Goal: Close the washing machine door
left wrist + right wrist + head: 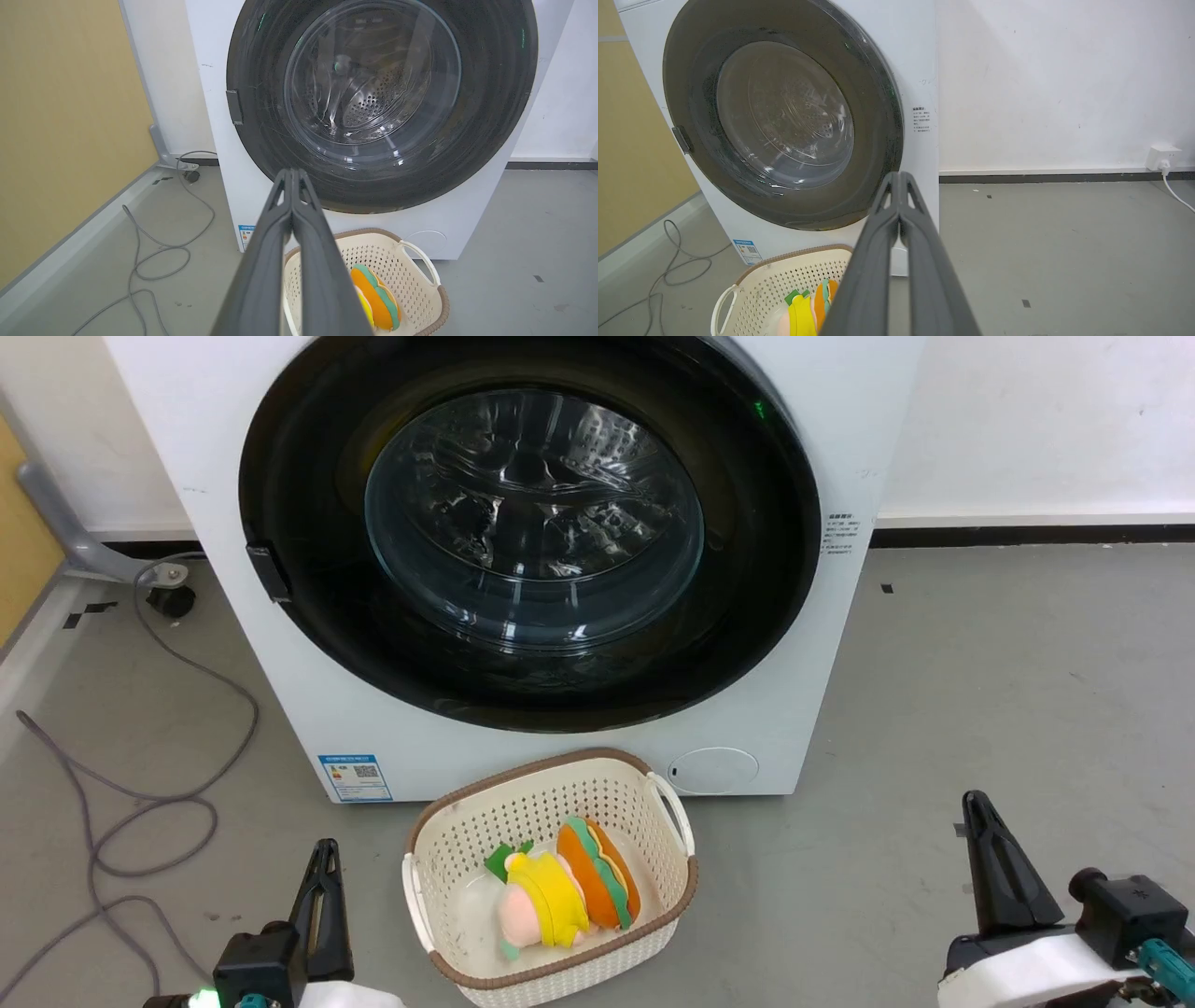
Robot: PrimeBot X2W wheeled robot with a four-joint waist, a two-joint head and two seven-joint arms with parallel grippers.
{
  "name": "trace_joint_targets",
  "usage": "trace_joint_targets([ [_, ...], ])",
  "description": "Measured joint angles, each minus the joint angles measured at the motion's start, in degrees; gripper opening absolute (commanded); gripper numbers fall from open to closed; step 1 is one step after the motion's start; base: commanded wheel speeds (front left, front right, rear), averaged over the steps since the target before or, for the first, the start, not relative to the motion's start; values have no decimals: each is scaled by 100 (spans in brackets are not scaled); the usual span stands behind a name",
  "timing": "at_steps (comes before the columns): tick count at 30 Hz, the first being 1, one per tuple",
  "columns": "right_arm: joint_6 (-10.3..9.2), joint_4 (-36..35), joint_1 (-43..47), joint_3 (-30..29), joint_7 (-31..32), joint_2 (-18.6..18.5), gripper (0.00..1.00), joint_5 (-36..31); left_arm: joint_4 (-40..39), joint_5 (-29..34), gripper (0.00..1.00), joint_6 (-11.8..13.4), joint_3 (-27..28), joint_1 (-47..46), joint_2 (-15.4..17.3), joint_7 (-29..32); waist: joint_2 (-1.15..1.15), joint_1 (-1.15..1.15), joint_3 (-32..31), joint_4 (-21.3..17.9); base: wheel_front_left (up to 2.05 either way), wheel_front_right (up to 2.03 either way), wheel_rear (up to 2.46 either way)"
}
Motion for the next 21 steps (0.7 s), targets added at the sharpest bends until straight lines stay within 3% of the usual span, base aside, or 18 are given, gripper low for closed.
trace_joint_targets([
  [21,0,-124,0,53,236,0,0,-156,-75,46,0,-79,0,-38,-1,235,0,0,33,49,0,0,0],
])
